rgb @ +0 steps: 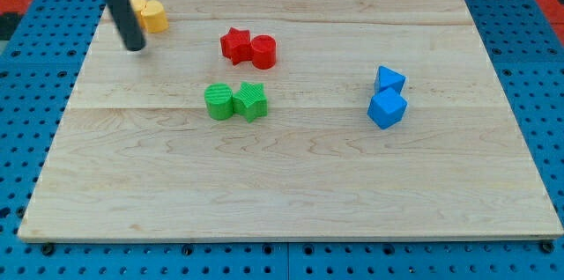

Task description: Push the red circle towards the bottom center

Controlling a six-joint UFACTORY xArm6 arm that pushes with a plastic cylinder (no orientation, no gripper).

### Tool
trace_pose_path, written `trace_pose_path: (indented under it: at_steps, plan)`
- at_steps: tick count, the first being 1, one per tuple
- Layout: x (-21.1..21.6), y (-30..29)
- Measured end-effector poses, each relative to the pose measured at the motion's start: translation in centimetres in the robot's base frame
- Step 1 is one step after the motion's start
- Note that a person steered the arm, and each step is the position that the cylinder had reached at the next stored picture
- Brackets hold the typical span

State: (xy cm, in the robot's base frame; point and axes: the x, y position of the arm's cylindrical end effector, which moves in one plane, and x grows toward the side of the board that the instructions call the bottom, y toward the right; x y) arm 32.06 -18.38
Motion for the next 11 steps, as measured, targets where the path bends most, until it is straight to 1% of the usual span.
trace_pose_path:
  at_steps: [1,2,3,4,5,7,8,9,10,11]
  plan:
    - [-0.4,9.5]
    - [2.4,16.8]
    - [3.1,21.4]
    - [0.9,23.8]
    - [3.7,26.8]
    - [6.8,26.8]
    - [6.8,28.5]
    - [11.0,22.7]
    - [17.6,22.2]
    - [20.4,22.6]
